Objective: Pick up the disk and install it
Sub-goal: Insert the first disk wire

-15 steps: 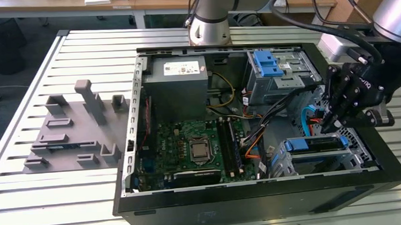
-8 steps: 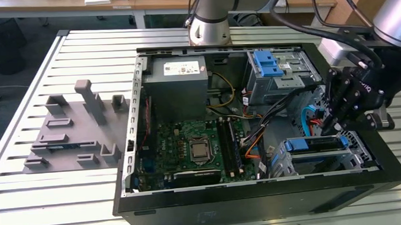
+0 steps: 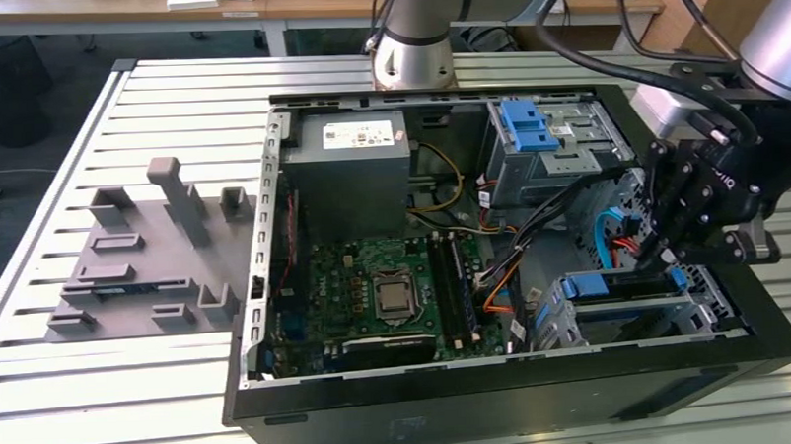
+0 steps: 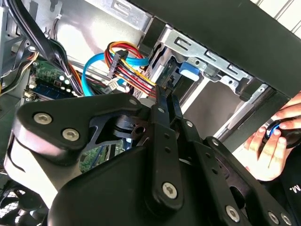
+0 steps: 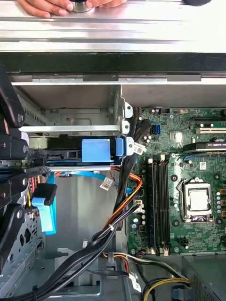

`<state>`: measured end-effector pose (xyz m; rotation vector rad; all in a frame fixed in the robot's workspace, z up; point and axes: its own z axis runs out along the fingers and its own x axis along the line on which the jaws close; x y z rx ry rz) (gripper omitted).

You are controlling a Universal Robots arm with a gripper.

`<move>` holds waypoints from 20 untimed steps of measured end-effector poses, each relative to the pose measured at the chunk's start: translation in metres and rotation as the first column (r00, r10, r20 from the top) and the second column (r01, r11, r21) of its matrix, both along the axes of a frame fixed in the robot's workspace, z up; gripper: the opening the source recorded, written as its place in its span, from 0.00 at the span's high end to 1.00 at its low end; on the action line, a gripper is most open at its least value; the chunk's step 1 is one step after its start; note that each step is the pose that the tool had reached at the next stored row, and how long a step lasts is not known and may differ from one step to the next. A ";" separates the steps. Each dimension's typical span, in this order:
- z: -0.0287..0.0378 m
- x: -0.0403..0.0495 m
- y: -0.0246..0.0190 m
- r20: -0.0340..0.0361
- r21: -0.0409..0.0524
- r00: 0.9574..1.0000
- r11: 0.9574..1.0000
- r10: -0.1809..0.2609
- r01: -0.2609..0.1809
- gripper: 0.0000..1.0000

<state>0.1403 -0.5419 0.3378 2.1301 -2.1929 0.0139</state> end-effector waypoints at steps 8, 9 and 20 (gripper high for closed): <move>-0.0014 0.0015 -0.0024 -0.003 0.000 1.000 1.000 -0.018 0.018 0.83; -0.0014 0.0015 -0.0025 -0.003 0.000 1.000 1.000 -0.018 0.018 0.83; -0.0036 0.0016 -0.0029 -0.003 0.000 1.000 1.000 -0.020 0.020 0.83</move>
